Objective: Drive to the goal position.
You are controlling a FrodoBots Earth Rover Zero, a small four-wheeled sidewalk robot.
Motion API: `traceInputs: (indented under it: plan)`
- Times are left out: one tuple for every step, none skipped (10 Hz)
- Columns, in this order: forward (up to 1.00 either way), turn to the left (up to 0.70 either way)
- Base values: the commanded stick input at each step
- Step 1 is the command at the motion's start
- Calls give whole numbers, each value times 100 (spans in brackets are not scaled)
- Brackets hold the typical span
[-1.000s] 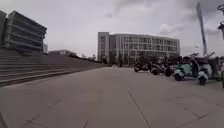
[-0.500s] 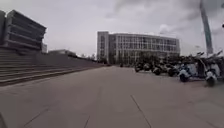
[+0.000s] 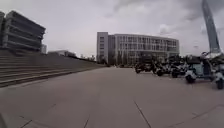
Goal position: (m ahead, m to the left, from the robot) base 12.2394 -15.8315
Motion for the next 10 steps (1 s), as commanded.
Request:
traceInputs:
  plan:
    - [70,0]
    - [70,0]
    - [70,0]
    - [70,0]
    - [70,0]
    - [70,0]
    - [70,0]
    - [70,0]
    - [70,0]
    - [70,0]
